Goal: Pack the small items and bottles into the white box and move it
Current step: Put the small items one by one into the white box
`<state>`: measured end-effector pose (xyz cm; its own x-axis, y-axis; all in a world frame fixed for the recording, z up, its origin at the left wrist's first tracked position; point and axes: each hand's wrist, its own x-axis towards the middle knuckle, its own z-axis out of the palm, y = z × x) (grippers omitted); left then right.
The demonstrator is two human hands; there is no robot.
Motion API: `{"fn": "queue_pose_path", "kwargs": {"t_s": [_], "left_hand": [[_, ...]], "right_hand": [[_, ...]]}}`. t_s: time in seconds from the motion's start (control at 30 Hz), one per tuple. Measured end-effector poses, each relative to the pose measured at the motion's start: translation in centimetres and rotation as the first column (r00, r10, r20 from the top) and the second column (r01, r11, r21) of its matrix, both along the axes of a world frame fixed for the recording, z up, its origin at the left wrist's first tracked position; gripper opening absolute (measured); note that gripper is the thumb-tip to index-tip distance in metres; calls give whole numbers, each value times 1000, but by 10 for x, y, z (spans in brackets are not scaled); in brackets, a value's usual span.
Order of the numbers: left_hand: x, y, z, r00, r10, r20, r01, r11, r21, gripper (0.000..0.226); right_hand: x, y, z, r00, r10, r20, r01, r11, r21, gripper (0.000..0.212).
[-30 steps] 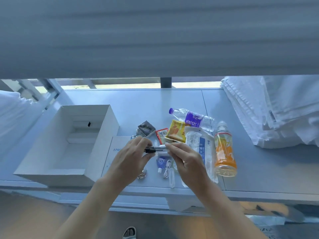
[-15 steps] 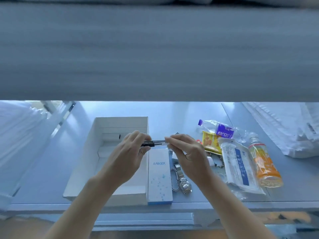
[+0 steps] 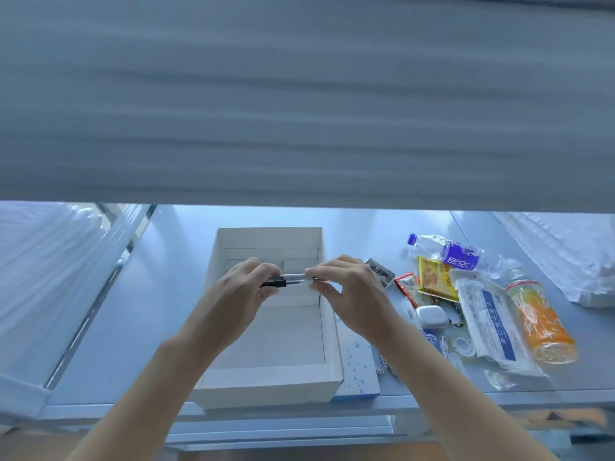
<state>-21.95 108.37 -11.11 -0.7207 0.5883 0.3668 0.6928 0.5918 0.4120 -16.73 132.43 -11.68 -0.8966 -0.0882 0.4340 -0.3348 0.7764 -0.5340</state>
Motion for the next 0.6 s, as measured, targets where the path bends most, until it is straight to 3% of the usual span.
{"fn": "queue_pose_path", "kwargs": {"t_s": [0.27,0.47,0.6], "left_hand": [[-50,-1,-18,1000,24,8,-23,991,-135,13],[-76,13,-28,998,66,4,-62,946,-318,11],[-91,21,-36,998,29,56,0,887,-461,12]], "right_hand": [[-58,-12,0,977,-26,211,-44,947,319,12],[-85,-14,9,931,-104,349,-52,910,411,11],[-95,-20,10,891,-160,425,-66,880,470,17]]}}
